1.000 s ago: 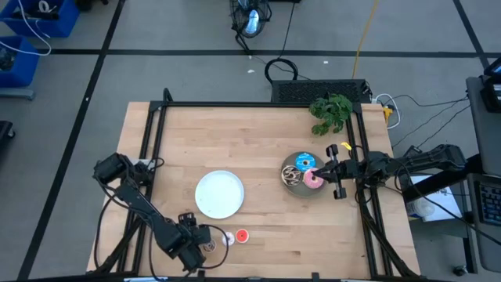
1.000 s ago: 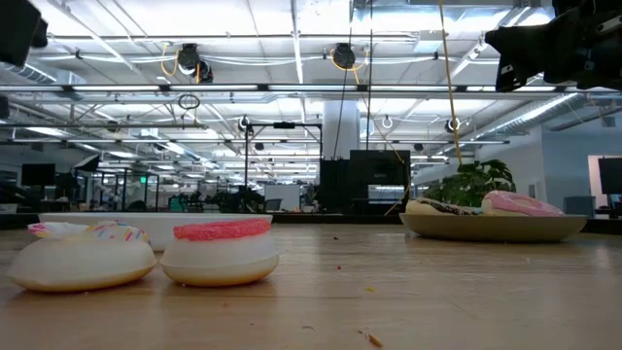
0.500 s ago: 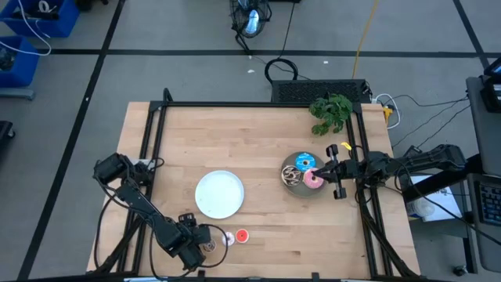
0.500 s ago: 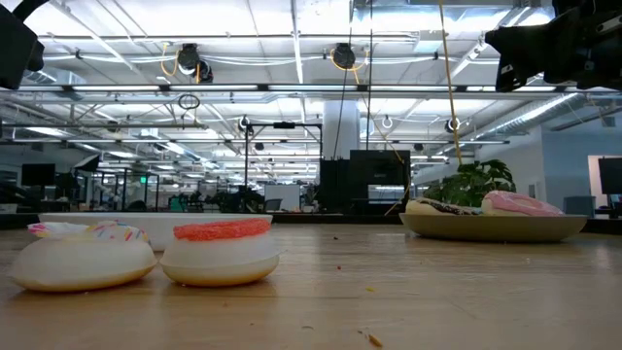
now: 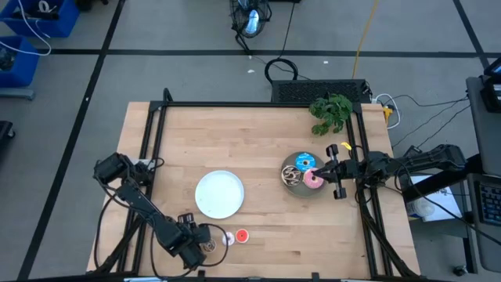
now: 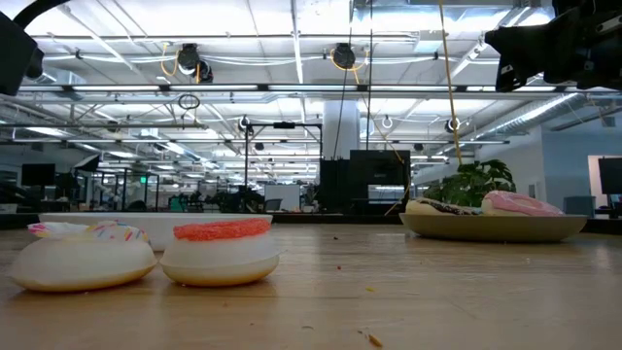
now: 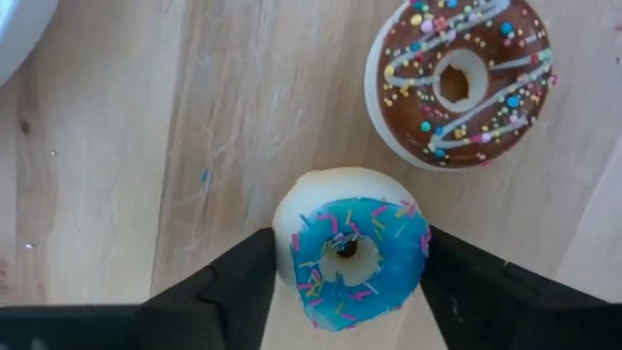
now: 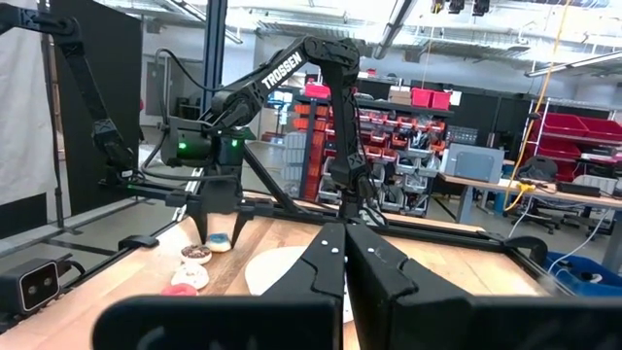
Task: Pick & Place donuts
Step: Put the small blue donut on the white plate
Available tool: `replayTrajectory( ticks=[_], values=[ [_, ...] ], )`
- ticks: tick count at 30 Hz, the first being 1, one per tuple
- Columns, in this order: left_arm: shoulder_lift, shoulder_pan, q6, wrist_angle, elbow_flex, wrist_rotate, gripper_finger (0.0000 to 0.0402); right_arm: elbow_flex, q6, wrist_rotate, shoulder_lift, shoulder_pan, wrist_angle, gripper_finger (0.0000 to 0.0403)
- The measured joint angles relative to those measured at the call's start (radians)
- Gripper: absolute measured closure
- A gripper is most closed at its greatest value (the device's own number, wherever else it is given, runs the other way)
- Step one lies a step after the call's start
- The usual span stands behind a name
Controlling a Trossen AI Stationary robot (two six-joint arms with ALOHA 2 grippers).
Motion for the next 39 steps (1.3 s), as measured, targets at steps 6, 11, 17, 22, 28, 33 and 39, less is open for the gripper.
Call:
replayTrajectory(
  ticks=[6,11,17,22,28,33,39],
  values=[
    [-0.001,0.018,0.004,-0.001,0.000,0.019,0.0205,0.000,0.000,0.000,0.000,0.000,0.000,0.0403],
    [-0.002,0.028,0.024,-0.007,0.000,0.024,0.0219,0.000,0.000,0.000,0.000,0.000,0.000,0.0403],
    [-0.035,0.048,0.031,-0.079,0.016,0.031,0.0208,0.000,0.000,0.000,0.000,0.000,0.000,0.0403],
    [-0.111,0.065,0.058,-0.175,0.049,-0.015,0.0202,0.000,0.000,0.000,0.000,0.000,0.000,0.0403],
    [-0.228,0.120,0.072,-0.297,0.089,-0.103,0.0202,0.000,0.000,0.000,0.000,0.000,0.000,0.0403],
    [-0.301,0.187,0.141,-0.320,0.111,-0.143,0.0201,0.000,0.000,0.000,0.000,0.000,0.000,0.0403],
    [-0.317,0.294,0.263,-0.323,0.145,-0.138,0.0202,0.000,0.000,0.000,0.000,0.000,0.006,0.0403]
  ],
)
